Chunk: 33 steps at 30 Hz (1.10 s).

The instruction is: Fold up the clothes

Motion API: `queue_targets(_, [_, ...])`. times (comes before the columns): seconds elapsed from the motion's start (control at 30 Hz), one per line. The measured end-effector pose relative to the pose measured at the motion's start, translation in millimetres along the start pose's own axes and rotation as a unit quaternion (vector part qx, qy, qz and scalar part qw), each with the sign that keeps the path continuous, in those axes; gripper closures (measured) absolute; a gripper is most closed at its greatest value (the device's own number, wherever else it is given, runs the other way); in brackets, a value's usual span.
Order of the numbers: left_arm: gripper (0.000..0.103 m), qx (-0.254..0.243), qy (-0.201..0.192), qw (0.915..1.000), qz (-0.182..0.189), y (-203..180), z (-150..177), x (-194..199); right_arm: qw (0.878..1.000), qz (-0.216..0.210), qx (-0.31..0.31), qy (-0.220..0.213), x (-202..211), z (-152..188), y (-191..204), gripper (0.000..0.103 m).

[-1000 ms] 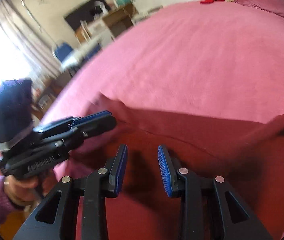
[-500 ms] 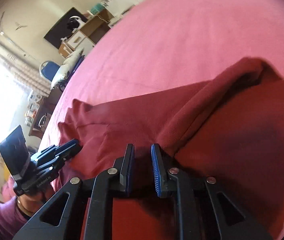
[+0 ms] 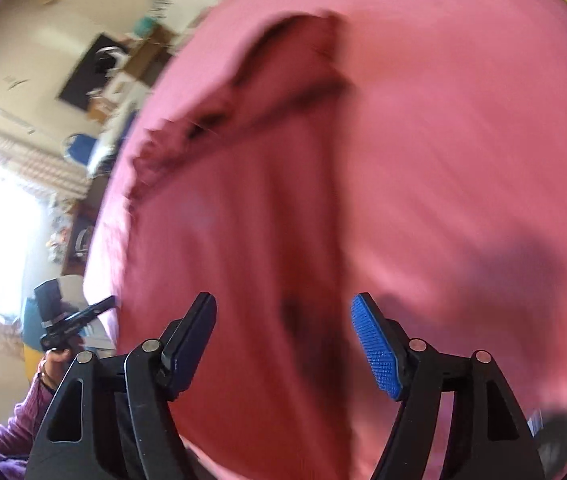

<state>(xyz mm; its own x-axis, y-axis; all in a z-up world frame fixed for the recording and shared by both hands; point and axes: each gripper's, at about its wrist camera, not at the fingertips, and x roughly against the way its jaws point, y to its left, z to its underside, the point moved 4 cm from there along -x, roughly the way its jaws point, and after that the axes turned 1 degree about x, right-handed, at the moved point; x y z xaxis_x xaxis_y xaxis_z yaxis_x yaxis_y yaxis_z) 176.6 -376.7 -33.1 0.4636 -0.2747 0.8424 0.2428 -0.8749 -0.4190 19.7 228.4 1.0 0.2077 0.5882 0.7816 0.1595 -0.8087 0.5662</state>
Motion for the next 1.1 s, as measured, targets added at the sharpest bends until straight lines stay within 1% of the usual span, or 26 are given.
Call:
queue_targets(0.03, [0.077, 0.015, 0.004, 0.9998, 0.009, 8, 9, 2, 1.0, 0.008, -0.014, 0.007, 2, 15, -13, 0.031])
queue_targets(0.07, [0.074, 0.026, 0.005, 0.9993, 0.025, 16, 17, 7, 1.0, 0.002, -0.027, 0.012, 2, 26, -22, 0.031])
queue_targets(0.1, [0.072, 0.033, 0.004, 0.9987, 0.038, 18, 21, 7, 0.999, -0.004, -0.041, 0.018, 2, 36, -30, 0.031])
queue_targets(0.13, [0.069, 0.034, 0.004, 0.998, 0.053, 16, 25, 7, 0.998, -0.018, -0.051, 0.018, 2, 44, -34, 0.031])
queue_targets(0.2, [0.065, 0.029, 0.011, 0.9958, 0.086, 8, 30, 2, 0.998, -0.032, -0.051, 0.016, 4, 51, -33, 0.031])
queue_targets(0.23, [0.061, 0.025, 0.02, 0.995, 0.095, 6, 32, -1, 0.998, -0.039, -0.05, 0.015, 4, 54, -32, 0.03])
queue_targets(0.3, [0.058, 0.019, 0.039, 0.993, 0.11, 2, 37, -8, 0.998, -0.049, -0.042, 0.021, 0, 58, -26, 0.023])
queue_targets(0.37, [0.058, -0.003, 0.042, 0.9935, 0.105, -3, 39, -11, 0.998, -0.052, -0.023, 0.035, -9, 60, -15, 0.022])
queue_targets(0.43, [0.058, 0.007, 0.043, 0.9925, 0.114, -4, 39, -12, 0.997, -0.06, 0.0, 0.056, -15, 62, -5, 0.022])
queue_targets(0.47, [0.056, 0.014, 0.043, 0.9919, 0.118, -4, 39, -13, 0.996, -0.058, 0.011, 0.063, -19, 63, -1, 0.022])
queue_targets(0.5, [0.055, 0.013, 0.05, 0.9907, 0.126, -7, 42, -14, 0.996, -0.057, 0.022, 0.069, -23, 64, 4, 0.021])
queue_targets(0.6, [0.053, 0.009, 0.072, 0.9862, 0.149, -17, 51, -19, 0.996, -0.049, 0.038, 0.068, -28, 65, 10, 0.02])
queue_targets(0.63, [0.053, -0.011, 0.086, 0.9844, 0.153, -27, 58, -23, 0.996, -0.046, 0.044, 0.068, -29, 65, 12, 0.02])
queue_targets(0.67, [0.053, -0.032, 0.089, 0.9847, 0.147, -32, 64, -23, 0.996, -0.043, 0.049, 0.068, -31, 65, 14, 0.02])
queue_targets(0.73, [0.053, -0.048, 0.082, 0.9865, 0.134, -39, 63, -26, 0.995, -0.037, 0.06, 0.067, -34, 65, 18, 0.021])
queue_targets(0.77, [0.054, -0.035, 0.081, 0.987, 0.134, -39, 61, -27, 0.995, -0.034, 0.065, 0.067, -36, 65, 20, 0.023])
queue_targets(0.8, [0.057, -0.019, 0.08, 0.9873, 0.136, -37, 59, -28, 0.995, -0.032, 0.07, 0.067, -37, 65, 22, 0.034])
queue_targets(0.83, [0.071, -0.001, 0.076, 0.9882, 0.132, -34, 58, -29, 0.996, -0.01, 0.068, 0.064, -37, 66, 19, 0.06])
queue_targets(0.87, [0.096, 0.009, 0.075, 0.9893, 0.124, -29, 60, -28, 0.996, 0.012, 0.065, 0.061, -36, 66, 15, 0.074])
queue_targets(0.9, [0.098, 0.017, 0.075, 0.9903, 0.116, -24, 63, -27, 0.997, 0.003, 0.053, 0.059, -35, 66, 12, 0.095])
queue_targets(0.97, [0.099, 0.027, 0.068, 0.9888, 0.13, -24, 65, -25, 0.998, -0.019, 0.028, 0.056, -34, 65, 5, 0.096])
queue_targets(1.03, [0.1, 0.023, 0.059, 0.9877, 0.143, -30, 66, -21, 0.998, -0.043, 0.007, 0.052, -32, 66, 2, 0.096])
queue_targets(1.1, [0.1, 0.031, 0.051, 0.9844, 0.166, -36, 64, -14, 0.997, -0.065, -0.007, 0.05, -29, 67, 4, 0.096])
